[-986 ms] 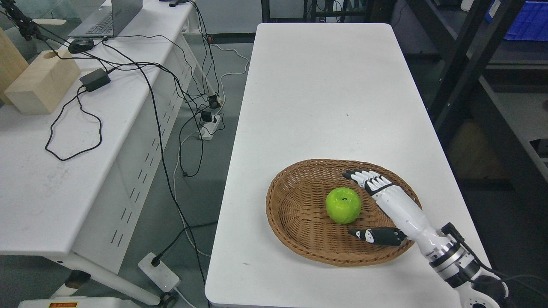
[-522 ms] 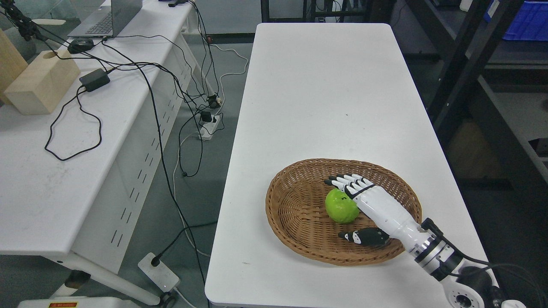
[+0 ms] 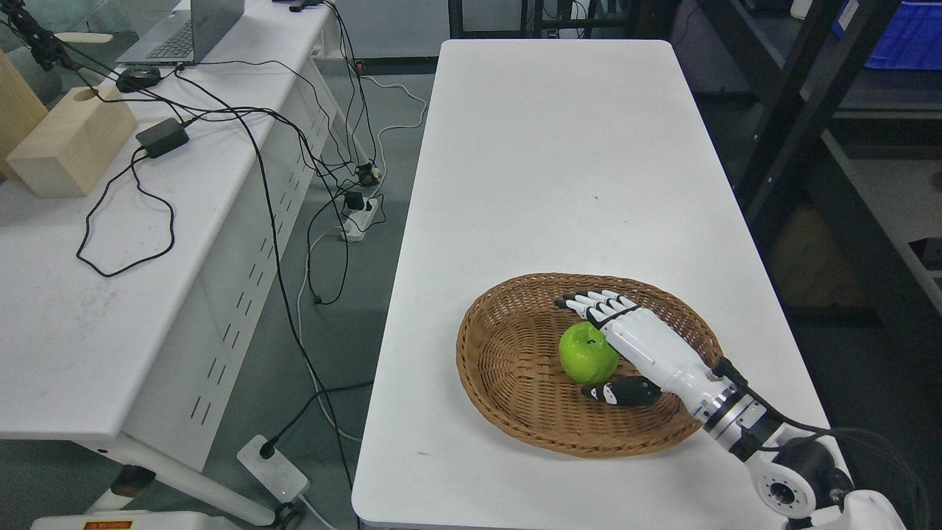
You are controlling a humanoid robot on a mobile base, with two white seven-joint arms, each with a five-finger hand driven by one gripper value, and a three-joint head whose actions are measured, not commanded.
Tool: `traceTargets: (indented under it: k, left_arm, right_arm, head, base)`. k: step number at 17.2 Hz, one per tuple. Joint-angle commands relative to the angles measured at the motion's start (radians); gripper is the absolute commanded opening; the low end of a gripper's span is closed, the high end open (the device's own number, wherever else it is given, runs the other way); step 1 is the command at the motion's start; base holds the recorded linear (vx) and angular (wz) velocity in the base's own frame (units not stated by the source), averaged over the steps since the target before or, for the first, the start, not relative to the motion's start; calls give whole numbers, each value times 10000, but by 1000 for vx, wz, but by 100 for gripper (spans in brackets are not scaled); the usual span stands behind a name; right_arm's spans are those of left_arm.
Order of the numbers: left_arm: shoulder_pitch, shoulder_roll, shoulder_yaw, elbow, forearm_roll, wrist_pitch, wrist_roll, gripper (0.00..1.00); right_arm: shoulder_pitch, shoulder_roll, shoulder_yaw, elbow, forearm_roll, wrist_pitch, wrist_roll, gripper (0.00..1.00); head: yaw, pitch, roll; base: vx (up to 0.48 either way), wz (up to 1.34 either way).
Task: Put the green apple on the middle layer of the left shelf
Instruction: 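Lower the right hand onto the green apple in the basket, then close the right hand fingers around the green apple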
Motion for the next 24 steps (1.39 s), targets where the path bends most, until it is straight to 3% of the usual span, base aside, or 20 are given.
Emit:
traceTargets:
  k: [1,2,6,11,15,17,19,21,24]
  left_arm:
    - [-1,175,-2,-1,0,3,15,100]
    - [-1,175,-2,-1,0,-12,0,100]
    - [-1,175,-2,-1,0,-12,15,100]
    - [-1,175,-2,-1,0,-12,15,100]
    - [-1,175,-2,-1,0,3,0,100]
    - [-1,175,-2,-1,0,-12,15,100]
    - [-1,175,-2,-1,0,-12,0,100]
    - [-1,175,-2,-1,0,3,0,100]
    - [-1,175,-2,-1,0,3,15,100]
  right_arm:
    - [-249,-85,400,847,151,35,16,100]
    - [-249,-85,416,847,303,35,16,99]
    - [-294,-315,416,863,872,19,-30,81]
    - [-356,-469,416,893,872,19,-30,79]
    - [-264,-499,325,878,842,-42,-30,58]
    - [-249,-621,187,893,872,-27,-30,39]
    - [-203,-851,-12,878,796,-72,-152,32]
    - [-65,-1081,-349,878,689,-317,-184,4]
    - [180,-1251,-1251,787,-43,-822,-31,0]
  head:
    - [0,0,0]
    - [0,0,0]
    - [0,0,0]
    - [0,0,0]
    - [0,0,0]
    - [0,0,0]
    - [0,0,0]
    - [0,0,0]
    - [0,0,0]
  base:
    - [0,0]
    - [0,0]
    - [0,0]
    - [0,0]
    - [0,0]
    - [0,0]
    - [0,0]
    - [0,0]
    - [0,0]
